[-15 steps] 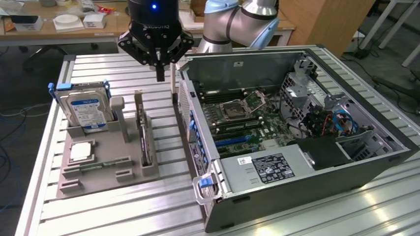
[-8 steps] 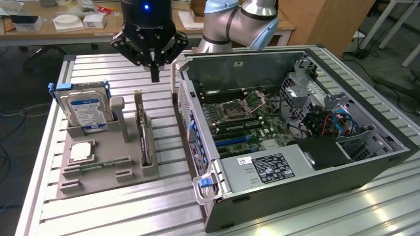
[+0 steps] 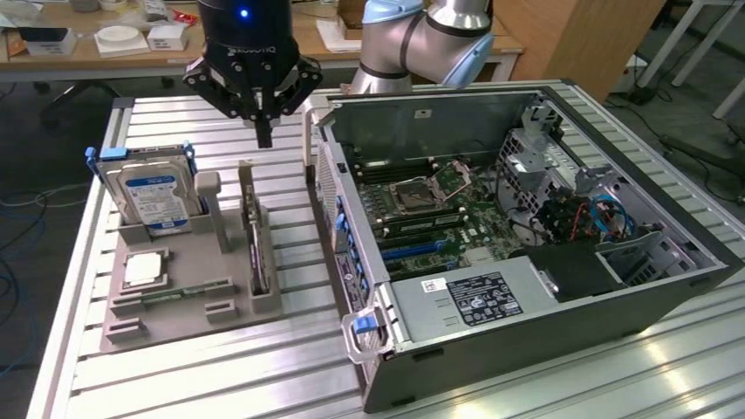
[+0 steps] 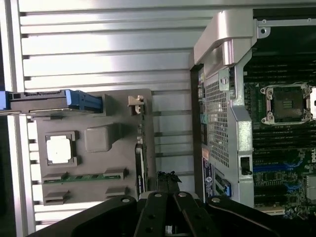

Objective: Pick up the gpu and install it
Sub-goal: 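Reach for the gpu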

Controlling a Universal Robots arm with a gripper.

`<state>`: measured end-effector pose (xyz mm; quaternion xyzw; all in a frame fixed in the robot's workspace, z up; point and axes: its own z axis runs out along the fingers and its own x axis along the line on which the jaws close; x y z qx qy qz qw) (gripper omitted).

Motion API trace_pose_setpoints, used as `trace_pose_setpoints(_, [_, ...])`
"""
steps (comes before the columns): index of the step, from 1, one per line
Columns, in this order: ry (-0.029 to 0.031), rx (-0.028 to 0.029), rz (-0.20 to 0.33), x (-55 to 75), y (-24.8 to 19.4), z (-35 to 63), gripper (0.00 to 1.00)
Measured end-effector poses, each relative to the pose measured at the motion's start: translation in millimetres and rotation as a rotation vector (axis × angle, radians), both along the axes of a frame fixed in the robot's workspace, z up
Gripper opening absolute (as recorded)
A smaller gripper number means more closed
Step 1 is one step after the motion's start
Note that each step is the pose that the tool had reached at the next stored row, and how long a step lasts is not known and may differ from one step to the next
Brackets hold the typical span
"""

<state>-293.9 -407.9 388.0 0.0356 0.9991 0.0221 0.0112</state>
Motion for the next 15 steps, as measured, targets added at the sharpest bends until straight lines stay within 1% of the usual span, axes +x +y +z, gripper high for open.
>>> trace_pose_setpoints(15, [0.0004,0.0000,0.000,-22.6,-2.1,-0.8,0.10])
